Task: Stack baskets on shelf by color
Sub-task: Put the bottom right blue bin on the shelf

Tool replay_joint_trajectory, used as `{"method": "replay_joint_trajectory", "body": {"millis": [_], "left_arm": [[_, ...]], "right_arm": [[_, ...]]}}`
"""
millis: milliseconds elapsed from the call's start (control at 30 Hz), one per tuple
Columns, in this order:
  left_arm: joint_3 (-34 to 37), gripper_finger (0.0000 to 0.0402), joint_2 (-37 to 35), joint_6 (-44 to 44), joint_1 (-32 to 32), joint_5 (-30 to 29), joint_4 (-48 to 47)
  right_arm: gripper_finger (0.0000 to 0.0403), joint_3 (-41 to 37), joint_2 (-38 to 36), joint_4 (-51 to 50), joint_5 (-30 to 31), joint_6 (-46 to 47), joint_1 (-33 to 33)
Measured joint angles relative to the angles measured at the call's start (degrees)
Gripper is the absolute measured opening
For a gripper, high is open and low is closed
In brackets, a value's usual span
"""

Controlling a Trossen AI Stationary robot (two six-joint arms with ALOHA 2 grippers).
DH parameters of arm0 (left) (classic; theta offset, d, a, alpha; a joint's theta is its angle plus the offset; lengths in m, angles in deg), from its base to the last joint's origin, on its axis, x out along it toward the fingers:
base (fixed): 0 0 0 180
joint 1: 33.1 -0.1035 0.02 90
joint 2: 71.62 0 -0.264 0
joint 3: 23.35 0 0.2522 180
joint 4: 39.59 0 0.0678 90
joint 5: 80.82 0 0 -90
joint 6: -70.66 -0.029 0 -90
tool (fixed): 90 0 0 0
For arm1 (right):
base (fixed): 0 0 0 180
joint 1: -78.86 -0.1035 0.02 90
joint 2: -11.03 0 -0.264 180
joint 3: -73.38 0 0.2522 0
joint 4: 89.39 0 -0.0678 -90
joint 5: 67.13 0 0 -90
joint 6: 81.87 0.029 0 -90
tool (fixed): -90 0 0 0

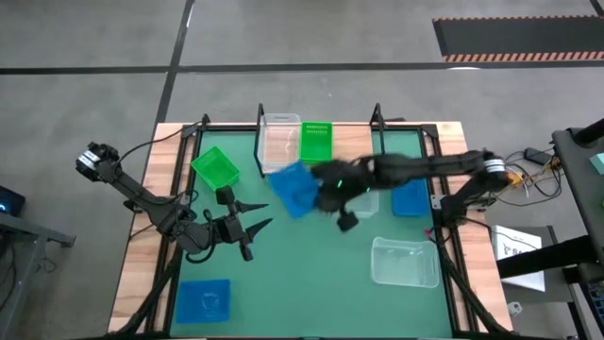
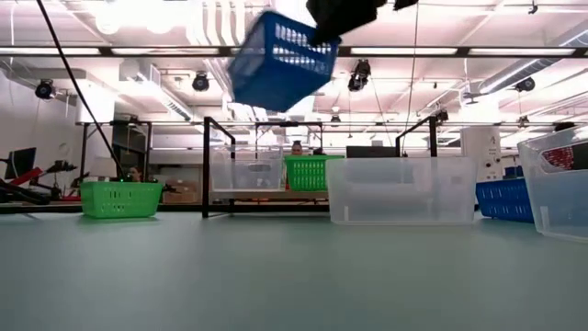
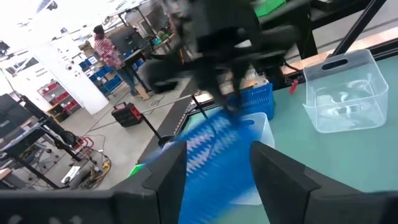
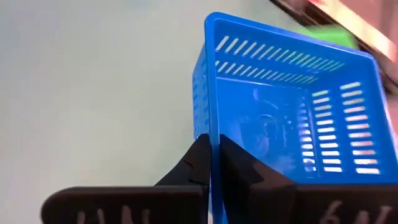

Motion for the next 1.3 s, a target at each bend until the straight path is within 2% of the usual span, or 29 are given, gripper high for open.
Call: {"method": "replay_joint_trajectory", "body": {"millis": [167,367,533,800,1300], "left_arm": [[0.14,0.0161,0.0,0.0,0.0,-0.02,0.01],[0.24,0.0161,-0.02,-0.02,0.0,-0.02,-0.04],[0.24,0.0161,-0.02,-0.04,0.0,-0.03,-0.06],[0.24,0.0161,-0.02,-0.04,0.0,-0.04,-0.04],[0.31,0.0161,-0.02,-0.07,0.0,-0.07,-0.06]], "right_arm": [[0.0009,-4.7,-6.78,-0.12,3.54,2.04,8.9],[0.0009,-13.59,-13.67,2.48,3.83,4.46,20.2],[0.0009,-20.51,-17.74,4.35,3.73,5.95,26.48],[0.0009,-29.06,-19.8,8.33,3.43,5.91,27.89],[0.0009,-36.76,-19.41,17.1,4.59,5.12,27.89]]}}
